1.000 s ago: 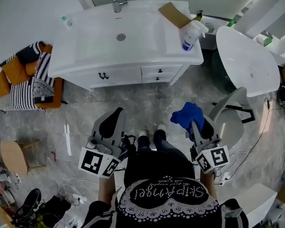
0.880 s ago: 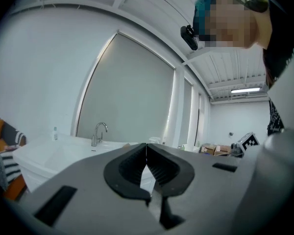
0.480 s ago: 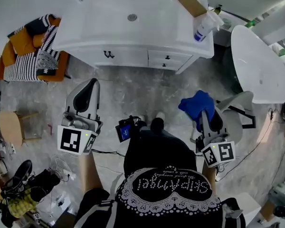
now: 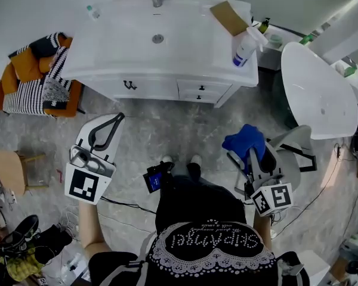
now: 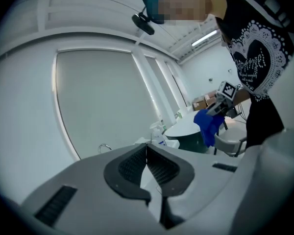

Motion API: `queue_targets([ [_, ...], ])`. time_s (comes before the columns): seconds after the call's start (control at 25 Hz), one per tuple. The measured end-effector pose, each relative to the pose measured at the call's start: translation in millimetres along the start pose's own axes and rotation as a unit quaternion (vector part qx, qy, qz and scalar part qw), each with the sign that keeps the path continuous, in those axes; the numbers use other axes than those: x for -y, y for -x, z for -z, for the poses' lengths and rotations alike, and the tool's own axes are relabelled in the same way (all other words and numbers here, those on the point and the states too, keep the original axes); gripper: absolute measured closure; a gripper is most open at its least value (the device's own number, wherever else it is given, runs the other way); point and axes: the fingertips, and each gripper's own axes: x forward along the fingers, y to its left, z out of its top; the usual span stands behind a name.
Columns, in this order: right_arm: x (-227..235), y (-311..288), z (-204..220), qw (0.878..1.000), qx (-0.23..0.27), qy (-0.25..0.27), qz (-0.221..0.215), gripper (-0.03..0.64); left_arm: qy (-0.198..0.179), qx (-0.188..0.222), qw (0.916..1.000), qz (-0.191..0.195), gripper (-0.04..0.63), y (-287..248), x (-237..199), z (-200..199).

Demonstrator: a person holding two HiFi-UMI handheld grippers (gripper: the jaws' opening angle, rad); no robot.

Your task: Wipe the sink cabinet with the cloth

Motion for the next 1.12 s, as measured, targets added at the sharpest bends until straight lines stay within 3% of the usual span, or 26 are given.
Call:
queue_targets([
  [0.08, 3, -1, -1, 1.0, 0.0, 0.001, 0.001, 0.505, 0.001, -0.007, 0.9999, 0.013, 0.591, -3, 0, -5],
  [0.2, 12, -7, -6, 1.0, 0.005, 0.005, 0.008, 0.505, 0.051, 0.051, 0.9974, -0.003, 0.591, -9, -22, -32],
  [0.36, 21, -16, -25, 0.999, 0.027, 0.034, 0.02, 0.505, 0.072, 0.119, 0.989, -0.051, 0.591, -19, -59, -59],
  [0.48, 21, -26, -45, 0.996, 0.046, 0.073, 0.023, 0.504, 0.101, 0.122, 0.9824, -0.099, 0.591, -32, -71, -51],
  [0.72, 16, -46, -88, 0.985, 0.091, 0.138, 0.047, 0.505, 0.152, 0.098, 0.9731, -0.142, 0.591, -60, -55, -9],
  [0.84, -9, -72, -59, 0.986, 0.098, 0.126, 0.049, 0.505, 0.195, 0.085, 0.9692, -0.125, 0.591, -74, -29, 31],
  [0.96, -28, -112, 1, 0.989, 0.097, 0.102, 0.046, 0.504, 0.223, 0.073, 0.9676, -0.094, 0.591, -93, 3, 88],
  [1.12, -34, -174, 90, 0.991, 0.091, 0.09, 0.045, 0.505, 0.25, 0.057, 0.9613, -0.101, 0.591, -121, 33, 169],
])
